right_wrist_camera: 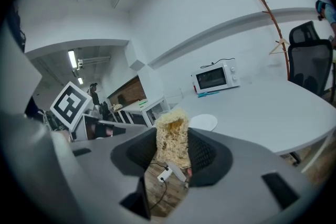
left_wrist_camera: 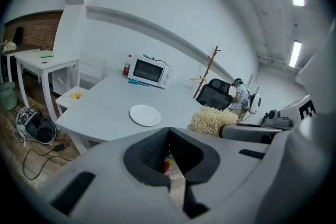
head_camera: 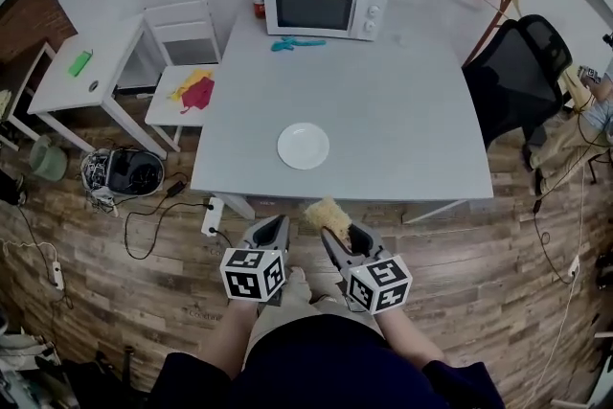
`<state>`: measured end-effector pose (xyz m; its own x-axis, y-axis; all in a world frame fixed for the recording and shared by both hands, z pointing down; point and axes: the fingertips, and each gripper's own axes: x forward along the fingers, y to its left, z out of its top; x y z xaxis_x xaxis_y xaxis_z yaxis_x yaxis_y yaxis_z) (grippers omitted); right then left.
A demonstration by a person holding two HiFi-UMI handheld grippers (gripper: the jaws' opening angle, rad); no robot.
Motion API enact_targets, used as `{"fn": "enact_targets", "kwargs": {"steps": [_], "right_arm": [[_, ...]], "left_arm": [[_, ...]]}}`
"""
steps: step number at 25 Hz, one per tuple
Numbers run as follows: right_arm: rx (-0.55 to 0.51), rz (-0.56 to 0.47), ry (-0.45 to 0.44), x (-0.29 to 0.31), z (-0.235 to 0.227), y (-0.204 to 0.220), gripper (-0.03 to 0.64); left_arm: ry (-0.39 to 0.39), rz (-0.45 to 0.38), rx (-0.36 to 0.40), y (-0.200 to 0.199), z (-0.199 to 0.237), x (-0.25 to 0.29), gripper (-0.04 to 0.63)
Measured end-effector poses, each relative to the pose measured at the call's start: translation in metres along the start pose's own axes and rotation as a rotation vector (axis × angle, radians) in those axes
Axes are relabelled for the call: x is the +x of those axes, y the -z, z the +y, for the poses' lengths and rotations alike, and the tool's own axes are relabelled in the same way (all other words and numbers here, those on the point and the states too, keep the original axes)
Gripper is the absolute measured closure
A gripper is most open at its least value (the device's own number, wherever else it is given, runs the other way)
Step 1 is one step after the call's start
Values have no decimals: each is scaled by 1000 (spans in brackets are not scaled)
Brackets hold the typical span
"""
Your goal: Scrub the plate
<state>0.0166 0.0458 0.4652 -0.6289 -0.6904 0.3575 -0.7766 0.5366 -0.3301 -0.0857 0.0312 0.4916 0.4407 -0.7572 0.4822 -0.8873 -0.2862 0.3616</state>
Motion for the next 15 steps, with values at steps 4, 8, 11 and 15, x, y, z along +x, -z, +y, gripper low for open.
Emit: {"fn": "enact_targets", "kwargs": {"steps": [4,8,11,15], "right_arm": [[-14,-2,-15,-32,6,10,446],[-46,-9,-9,-57,8,20,446],[-54,-17,-8,-71,8,23,446],[-63,-33,-15,-81,10,21,446]], "left_arm": [[-12,-2,-15,21,-23,-17,578],[-21,-6,-16,39,-43,-30,578],[-22,-11,-14,46,-56,-35,578],[-26,-22,-2,48,-66,-42,578]]}}
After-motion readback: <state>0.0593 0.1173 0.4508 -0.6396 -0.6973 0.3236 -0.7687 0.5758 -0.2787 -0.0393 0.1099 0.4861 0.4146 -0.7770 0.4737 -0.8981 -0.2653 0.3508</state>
